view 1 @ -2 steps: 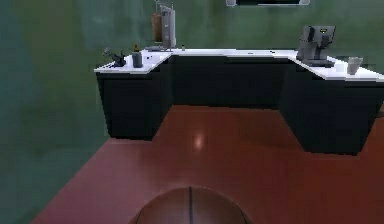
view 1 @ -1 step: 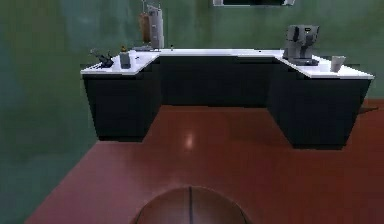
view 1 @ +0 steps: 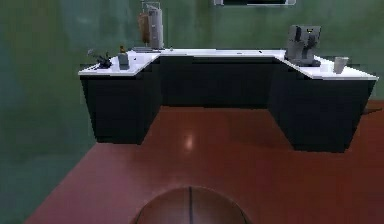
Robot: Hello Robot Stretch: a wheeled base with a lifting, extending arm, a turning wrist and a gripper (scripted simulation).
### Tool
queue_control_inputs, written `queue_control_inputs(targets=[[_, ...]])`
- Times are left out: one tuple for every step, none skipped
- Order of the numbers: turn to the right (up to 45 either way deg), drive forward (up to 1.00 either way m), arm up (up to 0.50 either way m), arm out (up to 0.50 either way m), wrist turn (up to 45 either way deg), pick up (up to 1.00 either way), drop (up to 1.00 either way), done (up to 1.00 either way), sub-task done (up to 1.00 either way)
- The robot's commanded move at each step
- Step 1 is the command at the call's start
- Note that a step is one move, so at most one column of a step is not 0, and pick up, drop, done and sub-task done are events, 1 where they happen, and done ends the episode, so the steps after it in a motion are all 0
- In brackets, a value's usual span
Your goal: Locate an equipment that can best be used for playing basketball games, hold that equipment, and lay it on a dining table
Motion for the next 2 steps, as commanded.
queue_control_inputs(targets=[[-45.0, 0.0, 0.0, 0.0, 0.0, 0.0, 0.0, 0.0, 0.0], [-45.0, 0.0, 0.0, 0.0, 0.0, 0.0, 0.0, 0.0, 0.0]])
